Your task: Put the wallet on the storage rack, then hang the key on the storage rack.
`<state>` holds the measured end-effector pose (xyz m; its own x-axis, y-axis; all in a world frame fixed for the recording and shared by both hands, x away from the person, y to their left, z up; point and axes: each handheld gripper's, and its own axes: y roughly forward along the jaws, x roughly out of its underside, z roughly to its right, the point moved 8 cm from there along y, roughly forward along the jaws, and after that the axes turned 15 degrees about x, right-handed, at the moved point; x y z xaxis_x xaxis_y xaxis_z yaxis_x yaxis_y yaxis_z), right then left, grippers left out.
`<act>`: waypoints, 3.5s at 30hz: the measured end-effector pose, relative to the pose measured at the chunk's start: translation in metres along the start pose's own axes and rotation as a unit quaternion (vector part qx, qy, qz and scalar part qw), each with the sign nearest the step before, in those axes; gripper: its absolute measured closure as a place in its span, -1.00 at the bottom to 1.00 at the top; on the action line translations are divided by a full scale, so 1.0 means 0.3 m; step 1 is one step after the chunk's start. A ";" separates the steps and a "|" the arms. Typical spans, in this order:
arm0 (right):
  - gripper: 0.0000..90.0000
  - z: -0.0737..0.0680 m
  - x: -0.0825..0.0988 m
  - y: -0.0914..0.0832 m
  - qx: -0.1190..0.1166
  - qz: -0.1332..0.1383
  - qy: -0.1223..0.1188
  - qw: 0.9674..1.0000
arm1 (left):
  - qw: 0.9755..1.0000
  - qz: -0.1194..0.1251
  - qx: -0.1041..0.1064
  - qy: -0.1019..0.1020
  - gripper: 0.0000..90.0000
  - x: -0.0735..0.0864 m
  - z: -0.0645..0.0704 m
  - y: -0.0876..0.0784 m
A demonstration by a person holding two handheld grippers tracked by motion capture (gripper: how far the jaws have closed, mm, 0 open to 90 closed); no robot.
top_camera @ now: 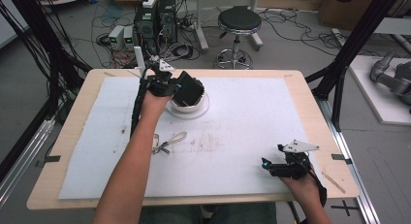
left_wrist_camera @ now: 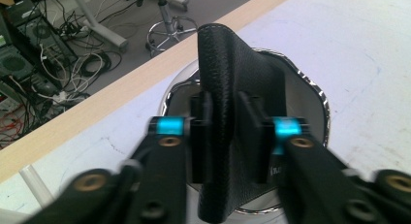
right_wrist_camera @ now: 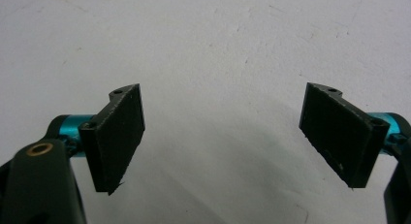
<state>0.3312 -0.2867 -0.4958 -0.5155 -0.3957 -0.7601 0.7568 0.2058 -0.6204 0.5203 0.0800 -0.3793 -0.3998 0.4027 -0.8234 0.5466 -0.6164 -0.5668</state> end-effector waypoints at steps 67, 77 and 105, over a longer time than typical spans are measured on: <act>-0.63 -0.023 -0.014 0.039 -0.014 -0.004 -0.016 1.000 | 0.991 0.051 0.121 0.000 -0.56 0.338 0.209 -0.239; -0.63 -0.017 -0.018 0.038 -0.012 -0.002 -0.015 1.000 | 0.991 0.043 0.124 -0.006 -0.56 0.357 0.205 -0.230; -0.63 -0.032 -0.032 0.054 -0.018 0.000 -0.023 1.000 | 0.991 0.029 0.128 -0.008 -0.56 0.386 0.205 -0.217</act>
<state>0.3445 -0.2709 -0.5002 -0.4957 -0.4362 -0.7510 0.7417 0.2373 -0.6273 0.3933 0.1252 -0.4361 -0.3854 0.3517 -0.8531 0.3658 -0.7906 -0.4912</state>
